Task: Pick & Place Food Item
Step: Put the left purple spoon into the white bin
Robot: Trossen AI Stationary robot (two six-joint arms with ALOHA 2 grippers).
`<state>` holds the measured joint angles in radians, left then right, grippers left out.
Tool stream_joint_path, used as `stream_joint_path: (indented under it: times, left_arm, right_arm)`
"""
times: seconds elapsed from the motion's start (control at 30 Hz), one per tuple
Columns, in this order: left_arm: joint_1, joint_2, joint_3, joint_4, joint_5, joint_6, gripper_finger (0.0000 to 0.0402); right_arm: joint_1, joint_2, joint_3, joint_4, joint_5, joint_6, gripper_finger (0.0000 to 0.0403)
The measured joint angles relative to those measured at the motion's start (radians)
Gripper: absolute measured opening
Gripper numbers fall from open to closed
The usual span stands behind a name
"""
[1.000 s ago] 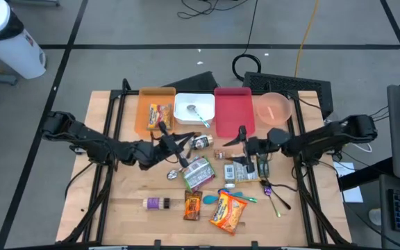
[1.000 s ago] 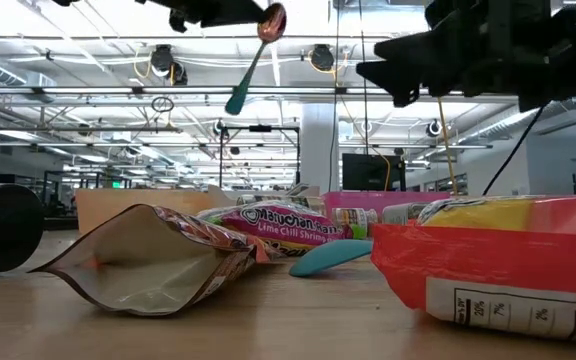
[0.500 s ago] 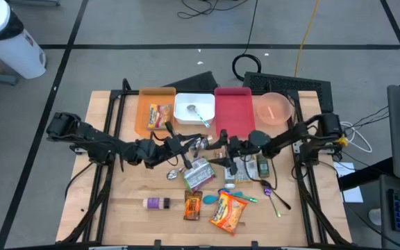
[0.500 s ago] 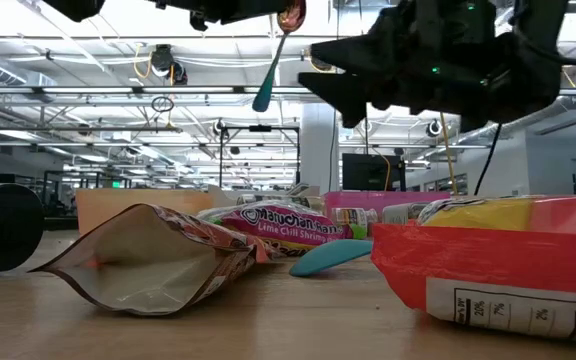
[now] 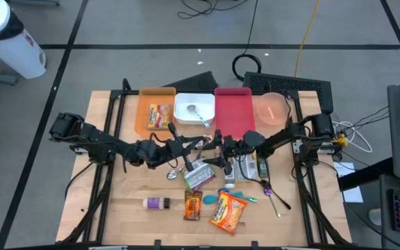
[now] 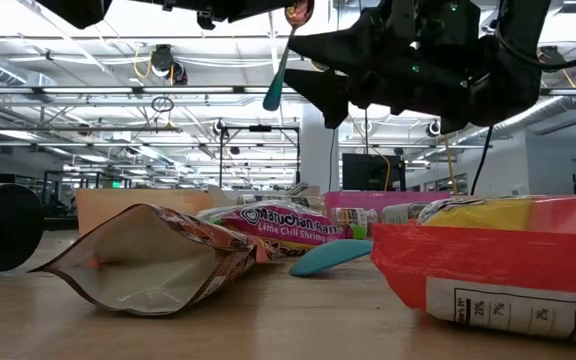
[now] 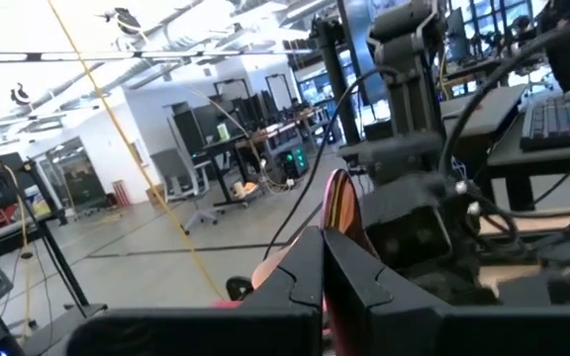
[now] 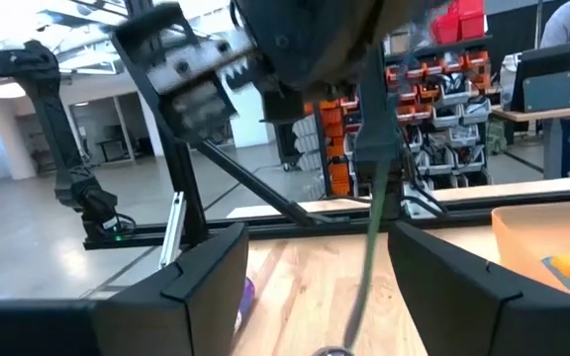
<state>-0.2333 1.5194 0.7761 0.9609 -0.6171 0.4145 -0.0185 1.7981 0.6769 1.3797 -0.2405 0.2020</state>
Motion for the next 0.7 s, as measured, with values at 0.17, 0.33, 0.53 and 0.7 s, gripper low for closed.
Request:
stream_joint_path:
  times: [0.17,0.33,0.53,0.7]
  left_arm:
    - [0.0,0.0,0.0,0.018,0.025,0.003,0.0]
    - [0.0,0.0,0.0,0.036,0.025,0.015,0.0]
    - [0.003,0.0,0.0,0.039,0.044,0.018,0.0]
    - [0.003,0.0,0.0,0.04,0.049,0.017,0.0]
  right_arm:
    - [0.0,0.0,0.0,0.0,0.001,0.0,0.0203]
    - [0.0,0.0,0.0,-0.001,0.001,0.0,0.0163]
    - [0.0,0.0,0.0,-0.014,0.002,-0.002,0.0108]
    - [-0.001,0.0,0.0,-0.023,0.003,-0.004,0.0061]
